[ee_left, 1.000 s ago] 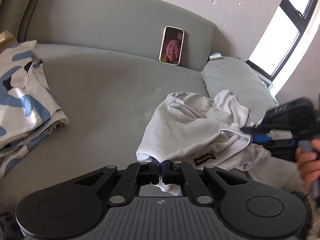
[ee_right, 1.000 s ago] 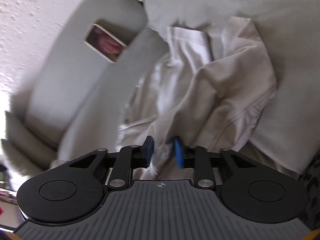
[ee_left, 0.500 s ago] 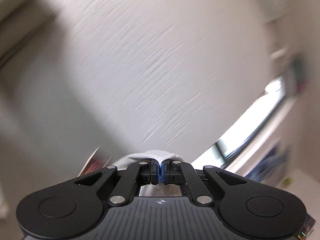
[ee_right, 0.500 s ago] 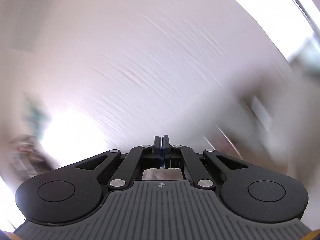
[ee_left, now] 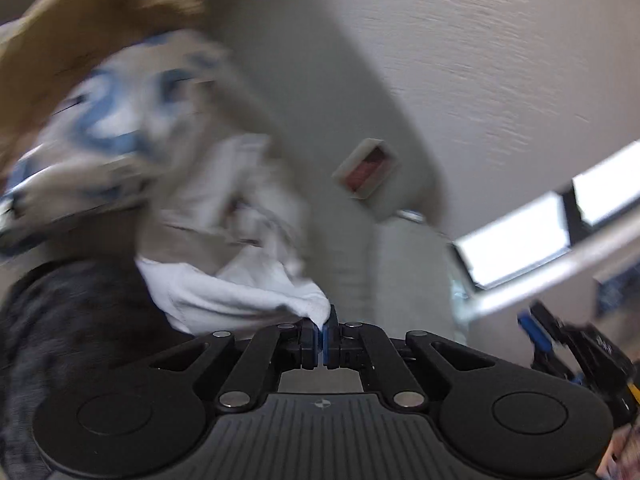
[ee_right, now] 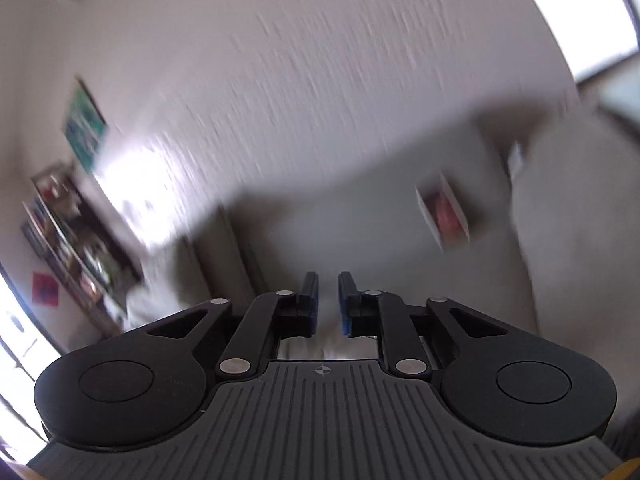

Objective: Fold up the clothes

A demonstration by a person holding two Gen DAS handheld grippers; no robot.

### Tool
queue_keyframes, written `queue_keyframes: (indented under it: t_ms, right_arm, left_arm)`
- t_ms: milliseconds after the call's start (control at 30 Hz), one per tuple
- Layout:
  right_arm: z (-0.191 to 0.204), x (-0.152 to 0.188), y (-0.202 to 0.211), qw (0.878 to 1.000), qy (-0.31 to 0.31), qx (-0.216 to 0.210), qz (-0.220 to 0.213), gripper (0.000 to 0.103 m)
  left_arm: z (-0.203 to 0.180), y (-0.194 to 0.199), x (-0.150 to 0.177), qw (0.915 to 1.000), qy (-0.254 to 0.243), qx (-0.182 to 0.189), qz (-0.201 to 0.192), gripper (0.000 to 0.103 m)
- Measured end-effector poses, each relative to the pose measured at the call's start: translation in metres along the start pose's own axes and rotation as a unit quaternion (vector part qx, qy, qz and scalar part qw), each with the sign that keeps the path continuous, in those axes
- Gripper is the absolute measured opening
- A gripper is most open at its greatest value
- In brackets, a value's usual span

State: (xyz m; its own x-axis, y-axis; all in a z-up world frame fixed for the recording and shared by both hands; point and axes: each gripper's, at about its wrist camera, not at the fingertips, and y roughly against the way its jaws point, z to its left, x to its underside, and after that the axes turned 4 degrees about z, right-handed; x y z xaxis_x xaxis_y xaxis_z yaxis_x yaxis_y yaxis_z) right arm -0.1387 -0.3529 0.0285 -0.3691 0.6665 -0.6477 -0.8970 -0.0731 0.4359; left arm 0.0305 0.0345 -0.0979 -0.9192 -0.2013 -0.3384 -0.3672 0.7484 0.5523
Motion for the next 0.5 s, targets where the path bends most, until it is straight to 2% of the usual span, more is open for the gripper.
queue_keyframes:
  t_ms: [33, 67, 100, 167, 233, 300, 400, 500]
  right_arm:
    - [-0.014, 0.008, -0.024, 0.999, -0.02, 0.01, 0.032, 0.03]
    - [-0.028, 0.015, -0.047, 0.997, -0.038, 0.022, 0.061, 0.033]
    - [-0.037, 0.023, -0.065, 0.995, -0.048, 0.028, 0.086, 0.034]
    - [-0.051, 0.041, -0.093, 0.989, -0.062, 0.034, 0.132, 0.039]
    - [-0.058, 0.056, -0.116, 0.981, -0.088, 0.019, 0.171, 0.045]
    - [-0.057, 0.074, -0.123, 0.975, -0.106, 0.012, 0.194, 0.048]
    - [-0.053, 0.088, -0.141, 0.973, -0.102, 0.019, 0.208, 0.048]
    - [-0.06, 0.089, -0.171, 0.969, -0.122, 0.016, 0.215, 0.048]
  left_arm:
    - [0.013, -0.002, 0.001, 0.9997, 0.018, -0.016, -0.001, 0.002]
    - [0.017, -0.001, 0.003, 0.9992, 0.022, -0.033, -0.002, 0.011]
    - [0.016, 0.0, 0.005, 0.9983, 0.015, -0.056, -0.005, 0.034]
    - [0.013, 0.001, 0.007, 0.995, -0.003, -0.1, -0.007, 0.054]
    - [0.007, 0.002, 0.007, 0.9913, -0.036, -0.126, 0.0, 0.056]
    - [0.002, 0.002, 0.012, 0.9884, -0.058, -0.14, -0.001, 0.062]
    - [0.004, 0.001, 0.018, 0.9828, -0.087, -0.163, 0.001, 0.063]
    - [0.0, -0.005, 0.019, 0.9786, -0.11, -0.173, 0.007, 0.063]
